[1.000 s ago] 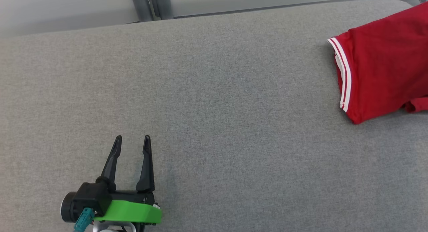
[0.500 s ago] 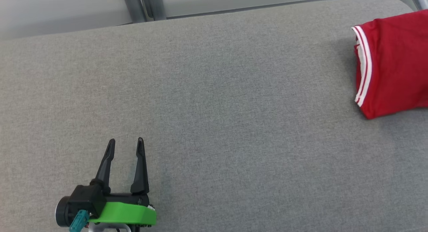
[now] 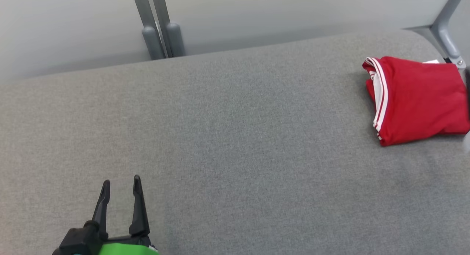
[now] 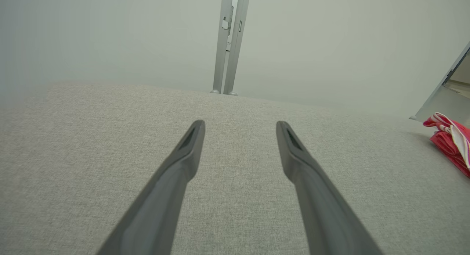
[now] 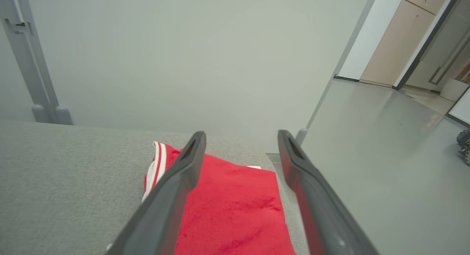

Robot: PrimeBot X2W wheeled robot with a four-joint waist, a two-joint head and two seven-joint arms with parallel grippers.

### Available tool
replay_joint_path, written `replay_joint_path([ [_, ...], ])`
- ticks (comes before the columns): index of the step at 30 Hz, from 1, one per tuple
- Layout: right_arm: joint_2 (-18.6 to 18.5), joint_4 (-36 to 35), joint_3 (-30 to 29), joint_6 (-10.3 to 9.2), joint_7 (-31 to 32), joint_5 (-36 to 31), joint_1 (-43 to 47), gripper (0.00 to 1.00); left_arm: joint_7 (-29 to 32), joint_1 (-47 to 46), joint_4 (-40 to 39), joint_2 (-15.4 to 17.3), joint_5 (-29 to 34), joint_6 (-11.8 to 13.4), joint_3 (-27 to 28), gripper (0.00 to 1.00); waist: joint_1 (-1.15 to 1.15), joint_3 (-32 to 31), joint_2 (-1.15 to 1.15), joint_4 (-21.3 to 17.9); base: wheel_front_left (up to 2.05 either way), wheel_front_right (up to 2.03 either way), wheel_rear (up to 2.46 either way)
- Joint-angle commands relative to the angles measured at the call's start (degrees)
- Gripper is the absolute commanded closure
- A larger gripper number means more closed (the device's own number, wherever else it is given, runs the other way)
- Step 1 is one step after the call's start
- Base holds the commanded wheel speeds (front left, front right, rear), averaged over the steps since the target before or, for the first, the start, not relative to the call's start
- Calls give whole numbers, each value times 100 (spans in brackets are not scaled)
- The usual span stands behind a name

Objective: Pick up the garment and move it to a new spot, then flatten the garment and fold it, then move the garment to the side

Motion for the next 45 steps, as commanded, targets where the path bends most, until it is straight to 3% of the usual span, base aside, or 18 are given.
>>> replay_joint_path([
  [1,218,-180,-144,-2,-42,-135,415,0,-15,140,23,17,18,59,59,0,0,-383,0,40,0,0,0],
  [5,838,-1020,-808,-4,-51,-650,1507,0,-15,344,196,17,-82,54,158,0,0,-665,0,116,0,0,0],
  [8,1507,-1627,-1257,-1,-50,-1075,2308,0,-15,426,353,17,-54,-25,245,0,0,-787,0,164,0,0,0],
  [14,2472,-2264,-1510,-3,-51,-1772,3235,0,-15,451,703,17,-34,-184,457,0,0,-939,0,175,0,0,0],
  [18,2789,-2427,-1376,-2,-52,-2001,3493,0,-15,366,823,17,-27,-257,551,0,0,-963,0,193,0,0,0],
  [28,2878,-2501,-1271,-3,-52,-2059,3501,0,-15,196,1083,17,-98,-353,512,0,0,-987,0,336,0,0,0],
  [29,2879,-2480,-1264,1,-38,-2032,3500,100,3,273,1088,-2,-101,-326,504,100,0,-987,0,325,0,0,0],
  [33,2955,-2291,-1252,1,-9,-1968,3523,100,58,340,1278,-26,-157,-324,509,100,0,-985,0,328,0,0,0],
  [45,3043,-2248,-1355,1,345,-595,3315,100,402,61,1277,-20,-1360,-405,627,100,0,-950,0,333,0,0,0],
])
